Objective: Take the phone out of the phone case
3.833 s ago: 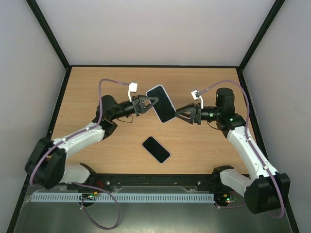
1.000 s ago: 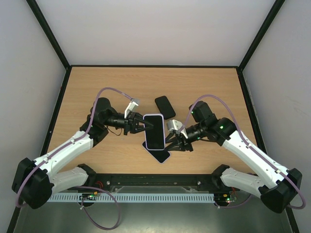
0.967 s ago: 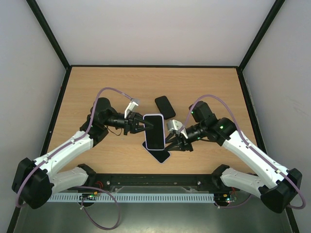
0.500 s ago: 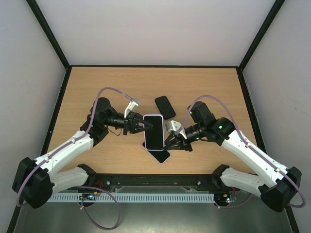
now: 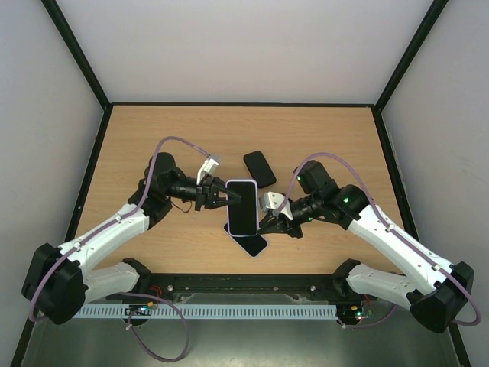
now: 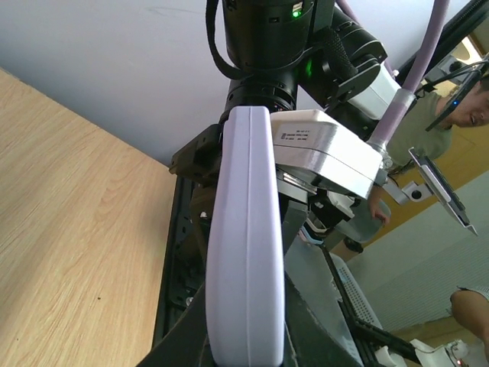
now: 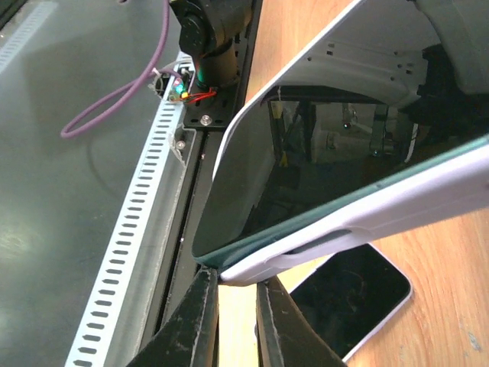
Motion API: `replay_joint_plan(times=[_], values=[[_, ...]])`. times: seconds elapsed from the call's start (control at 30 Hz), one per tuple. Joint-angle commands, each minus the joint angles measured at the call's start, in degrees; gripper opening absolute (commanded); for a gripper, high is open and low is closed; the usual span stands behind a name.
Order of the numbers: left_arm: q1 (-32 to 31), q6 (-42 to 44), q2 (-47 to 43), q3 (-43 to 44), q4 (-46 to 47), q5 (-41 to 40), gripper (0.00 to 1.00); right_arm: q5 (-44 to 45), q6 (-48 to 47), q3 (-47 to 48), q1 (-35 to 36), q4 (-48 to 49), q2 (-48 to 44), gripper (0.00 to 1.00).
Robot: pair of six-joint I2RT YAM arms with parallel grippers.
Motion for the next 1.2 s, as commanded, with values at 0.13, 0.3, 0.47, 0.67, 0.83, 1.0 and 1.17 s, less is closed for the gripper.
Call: replay_joint_plan(times=[0.13, 0.3, 0.47, 0.67, 0.83, 1.0, 1.17], values=[[-2.14, -3.81, 0.63, 1.29, 5.66, 3.33, 0.03, 10.66, 2.07, 0.99, 0.55, 10.54, -0.53, 0.08], [-2.36, -3.82, 0.56, 1.3, 5.58, 3.29, 0.03, 12.91, 11.01, 0.18, -0.07, 18.71, -0.81, 0.05], [-2.39, -3.73, 0.32, 1.29, 5.42, 3.3, 0.03, 13.46, 23.04, -0.2, -3.21, 25.85, -0.78, 0.19], [-3.06, -2.97, 0.13, 1.44, 4.25, 3.18, 0.03, 7.75, 32.16, 3.64, -6.22, 27.28, -0.18, 0.32], [-3.05, -2.45, 0.29, 1.64, 3.4, 2.58, 0.03, 2.53, 39.13, 6.53, -6.63, 29.75, 0.59, 0.52], [-3.07, -0.22, 1.02, 2.32, 0.14, 1.33, 0.03, -2.41, 43.25, 7.32, -6.63, 32.58, 1.17, 0.59], [-1.46, 6.5, 0.34, 5.65, -9.72, -2.77, 0.03, -10.03, 46.34, 5.77, -6.63, 35.38, 1.45, 0.38]])
